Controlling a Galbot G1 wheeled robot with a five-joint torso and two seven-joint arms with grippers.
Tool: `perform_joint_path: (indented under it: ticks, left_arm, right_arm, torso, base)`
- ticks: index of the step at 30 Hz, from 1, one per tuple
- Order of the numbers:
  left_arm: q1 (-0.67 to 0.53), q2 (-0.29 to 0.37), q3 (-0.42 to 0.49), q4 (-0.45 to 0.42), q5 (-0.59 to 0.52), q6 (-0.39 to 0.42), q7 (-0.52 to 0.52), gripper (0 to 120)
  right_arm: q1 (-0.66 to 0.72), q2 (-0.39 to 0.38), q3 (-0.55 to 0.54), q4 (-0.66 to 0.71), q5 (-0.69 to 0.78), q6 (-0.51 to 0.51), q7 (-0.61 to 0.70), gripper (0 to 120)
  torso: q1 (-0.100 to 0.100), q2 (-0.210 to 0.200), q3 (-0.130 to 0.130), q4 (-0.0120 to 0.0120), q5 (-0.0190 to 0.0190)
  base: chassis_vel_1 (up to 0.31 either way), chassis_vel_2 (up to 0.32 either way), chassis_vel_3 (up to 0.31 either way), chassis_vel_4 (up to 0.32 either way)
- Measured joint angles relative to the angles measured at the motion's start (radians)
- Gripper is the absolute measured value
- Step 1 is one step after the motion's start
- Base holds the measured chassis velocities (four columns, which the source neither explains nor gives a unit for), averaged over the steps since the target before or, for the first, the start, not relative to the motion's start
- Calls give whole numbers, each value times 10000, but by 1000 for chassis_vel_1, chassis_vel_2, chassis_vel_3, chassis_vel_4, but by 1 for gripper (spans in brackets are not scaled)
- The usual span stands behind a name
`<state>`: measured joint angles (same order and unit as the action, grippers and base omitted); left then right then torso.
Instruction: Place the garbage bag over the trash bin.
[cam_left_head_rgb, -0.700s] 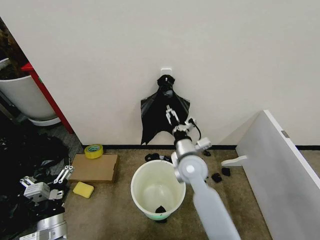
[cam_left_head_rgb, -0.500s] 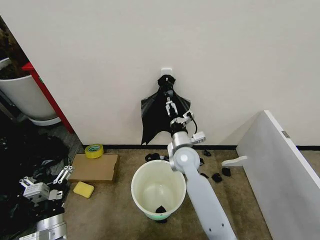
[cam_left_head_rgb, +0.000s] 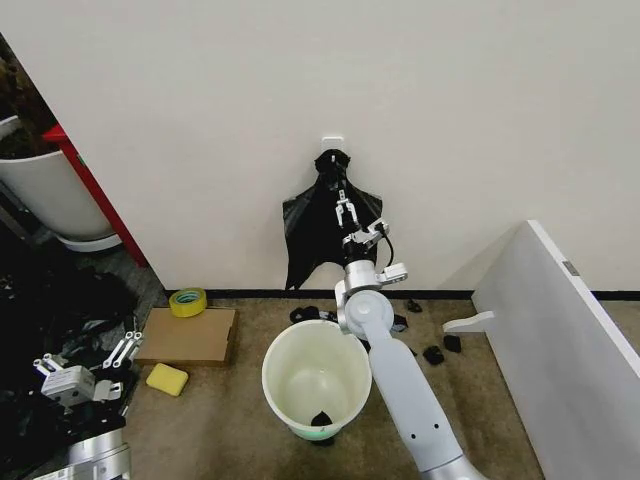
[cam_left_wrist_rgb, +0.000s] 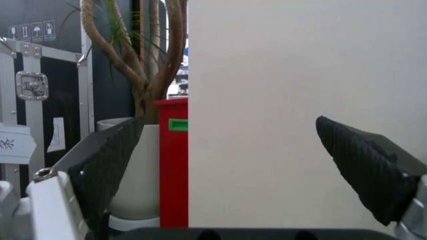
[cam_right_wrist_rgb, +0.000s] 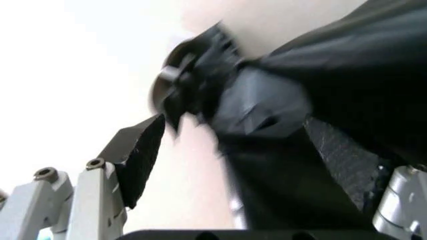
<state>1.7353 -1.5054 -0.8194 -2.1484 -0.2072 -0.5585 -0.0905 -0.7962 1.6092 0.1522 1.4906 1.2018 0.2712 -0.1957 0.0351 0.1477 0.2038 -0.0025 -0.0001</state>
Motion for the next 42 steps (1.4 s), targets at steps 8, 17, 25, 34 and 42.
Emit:
perform_joint_path:
  ticks: [8,17,25,34,42]
  left_arm:
    - [16,75,-54,0,-27,-1,-14,100]
    - [-29,130,-80,107,-103,1,-23,100]
    - [-63,164,-37,174,-103,1,-23,100]
    - [-63,267,-127,158,-221,6,-29,100]
    - [-137,219,-90,277,-223,12,-30,100]
  right_arm:
    - [402,-6,-90,-511,-46,120,-747,75]
    - [210,-8,-101,-610,-134,128,-940,59]
    - [348,-9,-11,-939,-215,129,-968,59]
    - [709,-11,97,-1263,-179,167,-1051,48]
    - [708,-11,93,-1393,-213,193,-1158,12]
  torso:
    - [0,0,0,0,0]
    - [0,0,0,0,1]
    - [0,0,0,0,0]
    - [0,0,0,0,1]
    - [0,0,0,0,1]
  base:
    - [0,0,0,0]
    - [0,0,0,0]
    - [0,0,0,0]
    - [0,0,0,0]
    - [0,0,0,0]
